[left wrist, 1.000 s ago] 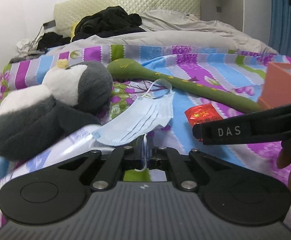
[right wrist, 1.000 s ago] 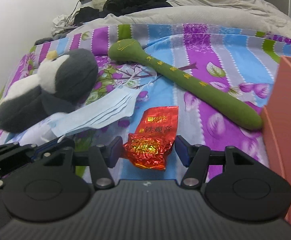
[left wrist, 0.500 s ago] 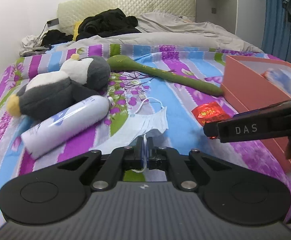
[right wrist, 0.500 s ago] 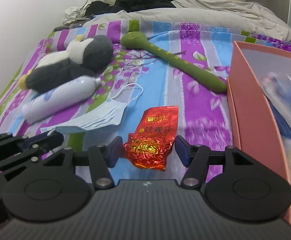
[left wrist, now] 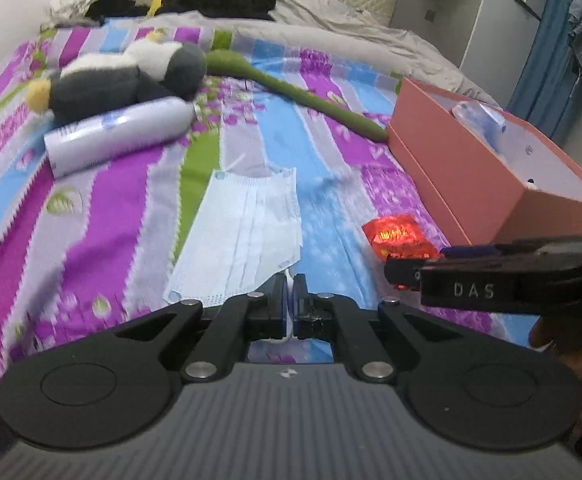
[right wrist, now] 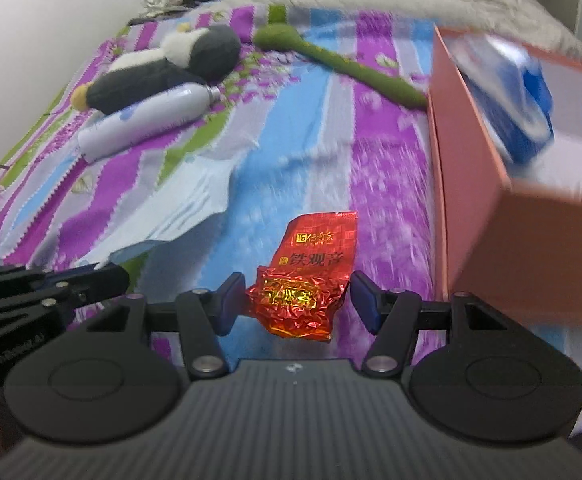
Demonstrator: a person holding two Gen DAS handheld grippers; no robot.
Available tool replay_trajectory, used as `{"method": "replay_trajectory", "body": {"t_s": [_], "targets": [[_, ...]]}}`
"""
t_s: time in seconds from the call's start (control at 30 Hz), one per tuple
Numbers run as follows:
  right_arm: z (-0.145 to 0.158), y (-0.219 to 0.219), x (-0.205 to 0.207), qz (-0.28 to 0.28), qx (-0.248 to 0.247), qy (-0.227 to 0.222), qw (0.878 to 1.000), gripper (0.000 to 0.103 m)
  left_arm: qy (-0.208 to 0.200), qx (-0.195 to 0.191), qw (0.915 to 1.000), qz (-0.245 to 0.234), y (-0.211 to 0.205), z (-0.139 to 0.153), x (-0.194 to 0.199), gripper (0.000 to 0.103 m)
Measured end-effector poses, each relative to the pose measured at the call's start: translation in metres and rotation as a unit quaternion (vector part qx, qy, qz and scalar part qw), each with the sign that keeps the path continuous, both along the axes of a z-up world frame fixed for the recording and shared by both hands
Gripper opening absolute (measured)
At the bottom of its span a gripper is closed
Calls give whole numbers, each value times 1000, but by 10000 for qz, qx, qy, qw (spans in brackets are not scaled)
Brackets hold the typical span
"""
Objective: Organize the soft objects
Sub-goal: 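Grasp the red tea packet with the right gripper while the left grasps the face mask, then lift and carry the red packet and face mask over the orange box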
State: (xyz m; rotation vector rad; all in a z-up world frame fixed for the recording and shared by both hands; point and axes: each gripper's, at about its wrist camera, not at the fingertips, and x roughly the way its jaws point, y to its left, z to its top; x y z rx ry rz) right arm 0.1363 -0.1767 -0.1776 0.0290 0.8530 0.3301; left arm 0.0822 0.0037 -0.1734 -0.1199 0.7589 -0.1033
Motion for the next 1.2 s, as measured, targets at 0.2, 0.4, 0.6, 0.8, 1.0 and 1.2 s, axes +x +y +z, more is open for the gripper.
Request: {"method": "replay_trajectory", "body": {"t_s": [0.2,0.4,0.6,0.8,1.0,1.2], "targets": [[-8,-10,-4,-231,69,98,9997,62,109,-115,9997,-159,-3,0,-9,43],[-11,-10,-2,-286,48,194,9994,61,133,-105,9998,-145,-3,3,-13,54],[-17,-7,-4,-317,-140,165,9993,61,56,72,10000,-33,1,-1,6,64],[-22,-6,-6,-332,-262,192,9989,60,176,467,9982,-327,0,-20,39,70],[-26,-10,-6,-385,-248,270,9986,60,347,1029,9927,-531,-11,-44,53,70],[-33,-12,-6,-422,-181,404,9981,59,333,1028,9938,-264,0,-55,58,73]]}}
